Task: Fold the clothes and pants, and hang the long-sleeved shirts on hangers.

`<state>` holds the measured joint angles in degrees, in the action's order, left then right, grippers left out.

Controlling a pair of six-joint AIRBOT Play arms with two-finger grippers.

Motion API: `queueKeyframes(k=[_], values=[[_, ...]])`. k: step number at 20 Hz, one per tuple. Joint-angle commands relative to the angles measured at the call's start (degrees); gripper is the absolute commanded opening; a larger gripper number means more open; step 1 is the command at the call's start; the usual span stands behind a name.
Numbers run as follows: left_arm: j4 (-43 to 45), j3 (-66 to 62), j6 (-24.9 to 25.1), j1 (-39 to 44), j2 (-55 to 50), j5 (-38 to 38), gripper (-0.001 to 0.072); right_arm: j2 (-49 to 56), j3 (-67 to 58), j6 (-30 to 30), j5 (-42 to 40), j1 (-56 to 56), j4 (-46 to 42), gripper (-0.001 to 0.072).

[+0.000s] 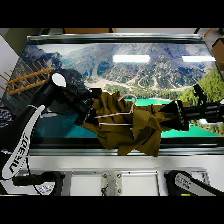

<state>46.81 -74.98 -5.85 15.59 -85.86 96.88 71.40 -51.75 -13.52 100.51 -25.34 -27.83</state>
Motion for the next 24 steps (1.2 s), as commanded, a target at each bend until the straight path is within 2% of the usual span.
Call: queueKeyframes(k=[1,6,7,8,9,20,21,22,23,24], values=[[0.02,0.00,0.04,0.00,-0.02,0.02,0.0011,0.07,0.02,0.00,0.02,0.13,0.20,0.0654],[0.02,0.00,0.04,0.00,-0.02,0.02,0.0011,0.07,0.02,0.00,-0.09,0.13,0.17,0.0640],[0.02,0.00,0.04,0.00,-0.02,0.02,0.0011,0.07,0.02,0.00,0.00,0.13,0.13,0.0462],[0.02,0.00,0.04,0.00,-0.02,0.02,0.0011,0.07,0.02,0.00,0.02,0.13,0.13,0.0199],[0.02,0.00,0.04,0.00,-0.02,0.02,0.0011,0.07,0.02,0.11,-0.04,0.13,0.15,0.0025],[0.83,0.00,-1.03,0.00,-0.02,-0.57,0.0013,0.04,0.02,1.68,-0.04,0.17,0.61,0.0017],[1.90,-0.02,-3.17,0.00,-0.02,-1.05,0.0104,0.04,0.02,1.70,-0.02,0.17,0.61,0.0017],[2.99,-0.02,-6.08,0.00,-0.02,-1.49,0.0346,0.04,0.02,1.68,-0.04,0.17,0.61,0.0017],[4.09,-0.02,-10.99,0.00,0.02,-2.80,0.0452,0.04,0.02,1.68,-0.07,0.13,0.59,0.0016],[4.70,-0.02,-15.67,0.00,0.04,-4.39,0.0450,0.04,0.02,1.68,-0.07,0.13,0.59,0.0016]])
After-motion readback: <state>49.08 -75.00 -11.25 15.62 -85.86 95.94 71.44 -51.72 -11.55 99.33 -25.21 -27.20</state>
